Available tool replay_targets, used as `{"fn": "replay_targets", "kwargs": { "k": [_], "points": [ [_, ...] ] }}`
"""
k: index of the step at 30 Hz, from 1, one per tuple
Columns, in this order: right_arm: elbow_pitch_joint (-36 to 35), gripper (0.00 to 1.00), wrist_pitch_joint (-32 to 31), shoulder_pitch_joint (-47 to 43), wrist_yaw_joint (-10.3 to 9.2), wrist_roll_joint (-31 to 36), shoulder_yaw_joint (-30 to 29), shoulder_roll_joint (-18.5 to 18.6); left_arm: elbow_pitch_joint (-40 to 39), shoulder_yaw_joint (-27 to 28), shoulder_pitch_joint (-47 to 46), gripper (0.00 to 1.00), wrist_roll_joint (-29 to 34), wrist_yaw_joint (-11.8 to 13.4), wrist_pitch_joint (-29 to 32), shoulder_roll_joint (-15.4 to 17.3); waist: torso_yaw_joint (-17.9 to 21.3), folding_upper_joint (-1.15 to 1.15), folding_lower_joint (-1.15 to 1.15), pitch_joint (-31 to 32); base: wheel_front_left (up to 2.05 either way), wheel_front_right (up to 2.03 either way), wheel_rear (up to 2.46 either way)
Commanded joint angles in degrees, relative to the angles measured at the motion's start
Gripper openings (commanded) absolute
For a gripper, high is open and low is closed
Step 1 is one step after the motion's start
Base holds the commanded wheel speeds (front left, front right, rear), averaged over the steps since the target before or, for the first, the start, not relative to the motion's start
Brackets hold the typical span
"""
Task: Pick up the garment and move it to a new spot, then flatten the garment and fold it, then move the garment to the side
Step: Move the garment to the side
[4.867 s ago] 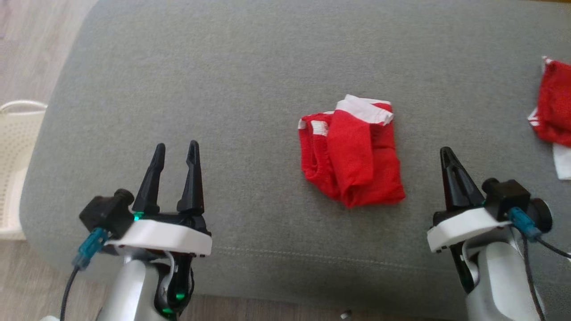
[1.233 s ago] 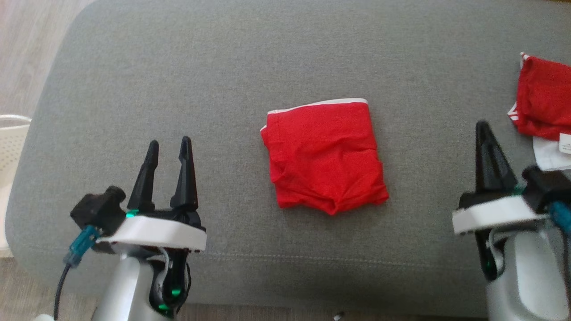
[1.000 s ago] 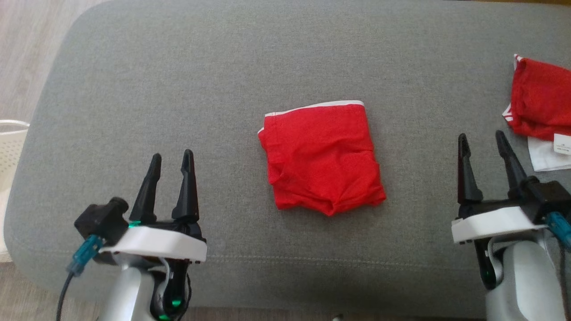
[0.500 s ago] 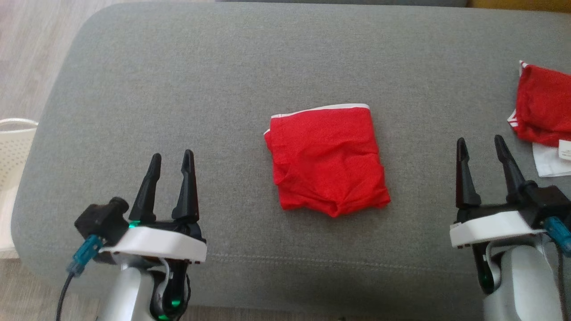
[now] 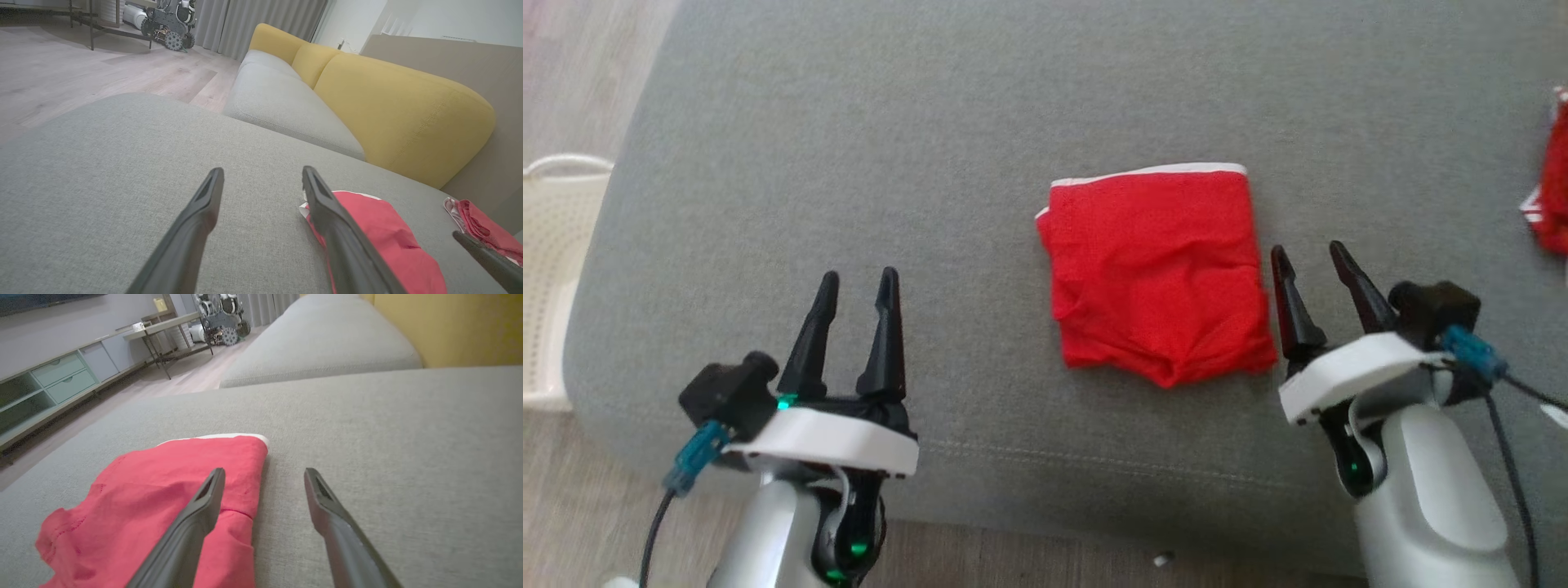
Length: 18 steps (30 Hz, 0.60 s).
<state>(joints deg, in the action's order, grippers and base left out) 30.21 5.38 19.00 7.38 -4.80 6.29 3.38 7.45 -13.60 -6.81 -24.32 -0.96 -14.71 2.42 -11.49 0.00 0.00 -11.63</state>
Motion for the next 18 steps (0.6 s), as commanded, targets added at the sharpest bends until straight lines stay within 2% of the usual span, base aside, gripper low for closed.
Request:
{"fn": "replay_targets", "kwargs": {
  "k": [1, 13, 14, 15, 16, 18],
  "points": [
    [-1.0, 1.00, -0.6, 2.0, 0.11, -1.2, 1.7, 0.0, -1.9, 1.5, -2.7, 1.00, -0.2, 0.3, -0.3, 0.5, -1.3, 0.00, 0.00, -1.2, 0.00, 0.00, 0.00],
    [7.9, 1.00, -5.5, 6.2, 0.11, -4.8, 1.4, 0.1, -2.1, 0.2, -4.0, 1.00, -0.8, 1.1, -0.3, 0.5, -5.6, 0.00, 0.00, -3.8, 0.00, 0.00, 0.00],
    [8.5, 0.86, -5.7, 6.3, 0.11, -4.8, 1.5, 0.1, -2.1, 0.2, -3.9, 1.00, -0.7, 1.1, -0.3, 0.5, -5.7, 0.00, 0.00, -3.8, 0.00, 0.00, 0.00],
    [9.0, 0.37, -5.7, 6.4, 0.11, -4.8, 1.6, 0.1, -2.0, 0.3, -3.9, 1.00, -0.7, 1.1, -0.3, 0.5, -5.8, 0.00, 0.00, -3.8, 0.00, 0.00, 0.00],
    [9.4, 0.00, -5.7, 6.5, 0.11, -4.8, 1.7, 0.1, -2.0, 0.4, -3.9, 1.00, -0.6, 1.1, -0.3, 0.5, -5.8, 0.00, 0.00, -3.7, 0.00, 0.00, 0.00],
    [9.9, 0.00, -5.1, 6.7, 0.11, -4.3, 2.5, 0.2, -2.0, 0.6, -3.9, 1.00, -0.5, 1.2, -0.3, 0.5, -5.6, 0.00, 0.00, -3.5, 0.00, 0.00, 0.00]
  ]
}}
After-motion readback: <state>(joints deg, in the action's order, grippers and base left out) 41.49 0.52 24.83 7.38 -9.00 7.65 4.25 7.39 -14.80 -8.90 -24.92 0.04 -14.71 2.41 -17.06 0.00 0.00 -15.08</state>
